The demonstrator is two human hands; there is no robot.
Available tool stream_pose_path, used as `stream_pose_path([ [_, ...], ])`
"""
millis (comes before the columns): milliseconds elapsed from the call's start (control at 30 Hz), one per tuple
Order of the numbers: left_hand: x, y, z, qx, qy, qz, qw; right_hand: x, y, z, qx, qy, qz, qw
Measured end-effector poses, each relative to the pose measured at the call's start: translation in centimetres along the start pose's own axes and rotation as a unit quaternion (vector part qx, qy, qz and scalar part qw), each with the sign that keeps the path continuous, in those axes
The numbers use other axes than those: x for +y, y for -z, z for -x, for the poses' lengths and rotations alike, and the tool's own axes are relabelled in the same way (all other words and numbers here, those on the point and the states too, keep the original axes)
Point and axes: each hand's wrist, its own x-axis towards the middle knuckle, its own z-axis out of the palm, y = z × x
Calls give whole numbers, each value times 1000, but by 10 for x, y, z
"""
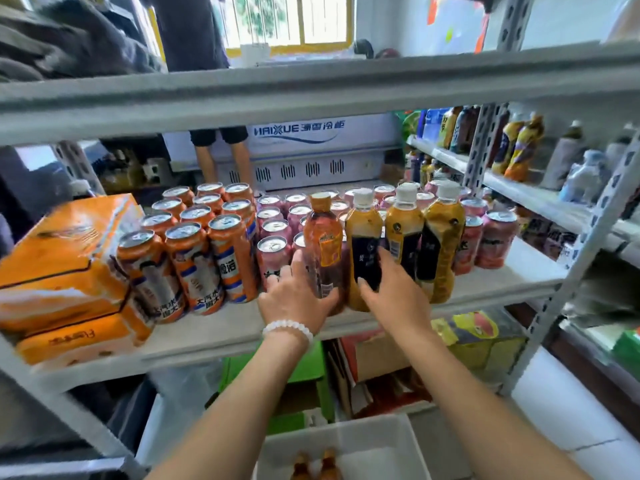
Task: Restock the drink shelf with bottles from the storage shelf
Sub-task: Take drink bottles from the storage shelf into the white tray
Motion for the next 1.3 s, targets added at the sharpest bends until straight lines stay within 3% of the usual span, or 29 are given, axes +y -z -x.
stream_pose_path([
  [133, 5, -12, -26, -5, 18, 67, 998, -6, -18, -19, 26, -55, 14, 998],
  [333, 6, -28, -35, 7, 50, 184, 982, -6, -35, -31, 107, -64, 14, 992],
  [800, -9, 2, 10, -21, 81, 232, 969, -13, -17, 25, 90, -71, -87, 990],
  [1067, -8, -5, 98, -96, 71, 236, 964, 24, -16, 105, 71, -93, -85, 990],
  [1300, -23, -63, 172, -189, 100, 243, 946, 75, -48, 173, 5, -147, -116, 982],
])
